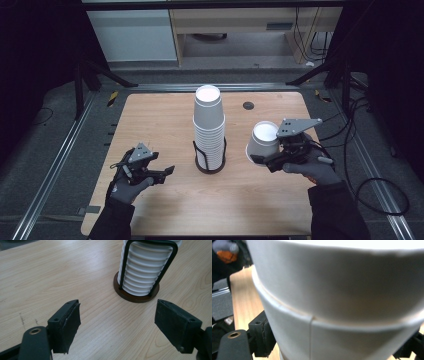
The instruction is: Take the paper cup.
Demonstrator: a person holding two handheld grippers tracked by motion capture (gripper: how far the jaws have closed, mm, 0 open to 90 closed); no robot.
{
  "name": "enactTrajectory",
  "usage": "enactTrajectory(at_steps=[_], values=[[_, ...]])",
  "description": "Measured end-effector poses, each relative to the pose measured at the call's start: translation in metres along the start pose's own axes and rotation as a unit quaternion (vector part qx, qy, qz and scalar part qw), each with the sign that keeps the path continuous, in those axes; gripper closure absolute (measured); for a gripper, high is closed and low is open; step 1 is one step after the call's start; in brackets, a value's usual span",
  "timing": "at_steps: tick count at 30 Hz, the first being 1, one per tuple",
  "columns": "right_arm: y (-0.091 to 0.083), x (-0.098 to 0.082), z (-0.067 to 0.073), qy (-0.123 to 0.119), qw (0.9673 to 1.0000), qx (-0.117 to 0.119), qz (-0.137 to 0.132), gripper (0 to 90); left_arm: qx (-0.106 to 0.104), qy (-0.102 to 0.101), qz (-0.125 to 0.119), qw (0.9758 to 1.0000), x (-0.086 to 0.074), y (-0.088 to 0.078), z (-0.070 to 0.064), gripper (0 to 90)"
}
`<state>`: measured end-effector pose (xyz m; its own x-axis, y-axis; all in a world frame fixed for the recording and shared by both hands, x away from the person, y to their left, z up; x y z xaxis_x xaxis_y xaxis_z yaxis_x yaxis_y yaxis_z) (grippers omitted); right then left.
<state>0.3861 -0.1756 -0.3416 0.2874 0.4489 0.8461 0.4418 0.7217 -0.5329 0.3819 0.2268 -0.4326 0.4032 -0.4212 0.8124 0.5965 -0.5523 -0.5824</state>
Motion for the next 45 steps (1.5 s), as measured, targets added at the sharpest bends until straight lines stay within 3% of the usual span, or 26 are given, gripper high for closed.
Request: enactTrajectory(at_steps=[10,19,31,34,45], values=[[0.022,-0.014,0.009,-0.019,0.9988,0.035,0.027,14.6,-0.024,0.023,-0.002,0.9994,0.01,-0.006,-0.009,19.7],[0.041,-0.022,0.019,-0.039,0.9957,0.066,0.051,14.6,-0.059,0.047,-0.003,0.9972,0.024,-0.009,-0.027,19.2],[0.059,-0.023,0.037,-0.061,0.9906,0.103,0.065,14.6,-0.099,0.09,-0.002,0.991,0.048,-0.008,-0.055,18.9],[0.065,-0.025,0.04,-0.066,0.9892,0.111,0.069,14.6,-0.112,0.103,-0.002,0.9883,0.053,-0.009,-0.064,19.0],[0.077,-0.029,0.049,-0.077,0.9848,0.13,0.085,14.6,-0.144,0.114,-0.01,0.9829,0.062,-0.006,-0.078,19.1]])
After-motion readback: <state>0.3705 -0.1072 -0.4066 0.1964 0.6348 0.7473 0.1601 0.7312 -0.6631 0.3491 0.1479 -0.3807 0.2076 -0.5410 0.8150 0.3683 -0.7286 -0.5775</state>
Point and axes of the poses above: each handheld gripper's, and its own axes: y roughly forward along the jaws, x roughly out of its top, z roughly to its left, the point moved 2 cm from there along y, roughly forward along the jaws, and after that the axes turned 3 degrees about y, right-handed, at the moved point
